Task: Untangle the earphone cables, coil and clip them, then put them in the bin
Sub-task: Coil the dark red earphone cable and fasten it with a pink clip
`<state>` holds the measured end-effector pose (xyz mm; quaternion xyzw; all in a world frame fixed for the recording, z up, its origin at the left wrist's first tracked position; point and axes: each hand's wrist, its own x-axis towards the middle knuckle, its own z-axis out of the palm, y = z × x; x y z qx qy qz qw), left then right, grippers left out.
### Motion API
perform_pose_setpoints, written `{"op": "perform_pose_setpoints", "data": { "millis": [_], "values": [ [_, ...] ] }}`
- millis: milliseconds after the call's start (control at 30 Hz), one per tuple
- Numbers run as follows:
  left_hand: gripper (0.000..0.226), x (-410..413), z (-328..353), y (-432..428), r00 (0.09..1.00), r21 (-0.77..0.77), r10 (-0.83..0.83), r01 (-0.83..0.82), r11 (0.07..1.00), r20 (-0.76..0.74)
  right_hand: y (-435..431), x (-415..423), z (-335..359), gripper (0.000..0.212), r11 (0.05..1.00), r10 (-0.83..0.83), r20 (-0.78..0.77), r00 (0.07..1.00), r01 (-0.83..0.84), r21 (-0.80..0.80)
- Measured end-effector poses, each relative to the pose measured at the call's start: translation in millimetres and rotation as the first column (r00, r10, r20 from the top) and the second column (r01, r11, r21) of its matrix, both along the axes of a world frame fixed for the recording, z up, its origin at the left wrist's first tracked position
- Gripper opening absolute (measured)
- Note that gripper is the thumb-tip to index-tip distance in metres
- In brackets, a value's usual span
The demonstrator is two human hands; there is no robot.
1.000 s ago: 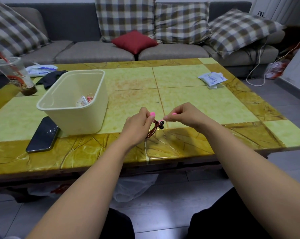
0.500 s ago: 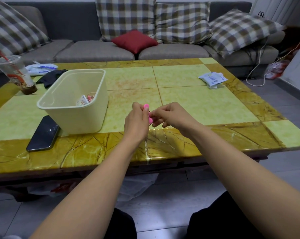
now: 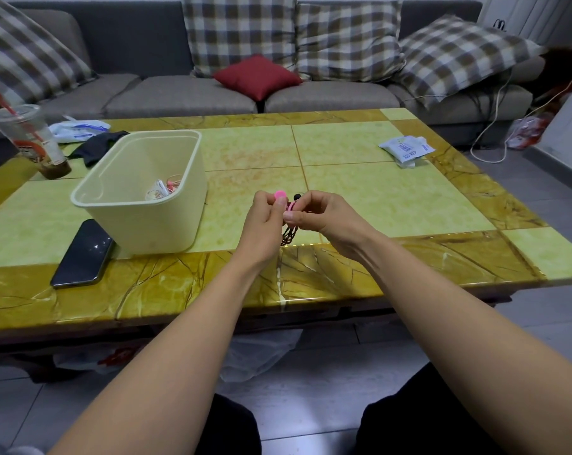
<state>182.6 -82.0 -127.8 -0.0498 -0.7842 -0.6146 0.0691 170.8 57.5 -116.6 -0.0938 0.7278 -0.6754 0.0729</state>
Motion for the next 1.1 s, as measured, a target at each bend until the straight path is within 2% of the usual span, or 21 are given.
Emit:
{"op": "perform_pose_setpoints", "data": {
  "millis": [100,167,333,433,500,567,633,700,800,1000,1100],
  "values": [
    [0.027,0,1,-1,0.998,0.075,-0.048,0.046,0.996,0.028,1,-1,0,0.029,0.999,-0.008,0.024,1.0,0.009,-0.043],
    [0.026,-1,1,-3,0.998,0.073,-0.059,0.057,0.996,0.025,1,-1,1,0.038,0.998,-0.011,0.074,0.997,0.015,-0.056],
    [0.028,-2,-1,-9,0.997,0.027,-0.078,0.079,0.997,-0.008,5,-4,-1,0.046,0.996,0.058,0.133,0.989,-0.066,0.056],
    [0.027,-2,-1,-12,0.995,-0.061,-0.084,0.08,0.995,-0.055,10,-6,1,0.044,0.988,0.08,0.121,0.989,-0.095,0.12],
    [0.025,-2,-2,-12,0.992,-0.134,-0.089,0.077,0.988,-0.085,12,-7,1,0.036,0.969,0.084,0.069,0.994,-0.098,0.225],
    [0.026,-1,-3,-9,0.99,-0.166,-0.108,0.093,0.982,-0.085,9,-6,-2,0.025,0.946,0.034,-0.023,0.999,-0.025,0.324],
    [0.025,0,-3,-5,0.989,-0.168,-0.118,0.102,0.981,-0.085,4,-5,-7,0.015,0.918,-0.069,-0.157,0.985,0.124,0.377],
    [0.021,0,-3,-3,0.991,-0.146,-0.102,0.089,0.985,-0.082,0,-3,-10,0.009,0.903,-0.143,-0.241,0.96,0.227,0.365],
    [0.023,-2,-2,-3,0.994,-0.047,-0.086,0.083,0.995,-0.067,-5,-4,-12,0.007,0.909,-0.204,-0.28,0.938,0.287,0.301],
    [0.029,-1,-2,-2,0.994,0.079,-0.106,0.109,0.991,-0.038,-6,-6,-13,0.015,0.916,-0.135,-0.231,0.963,0.211,0.342],
    [0.02,-2,-2,-4,0.993,0.093,-0.107,0.11,0.99,-0.04,-6,-6,-12,0.009,0.924,-0.201,-0.216,0.955,0.258,0.281]
  ]
}}
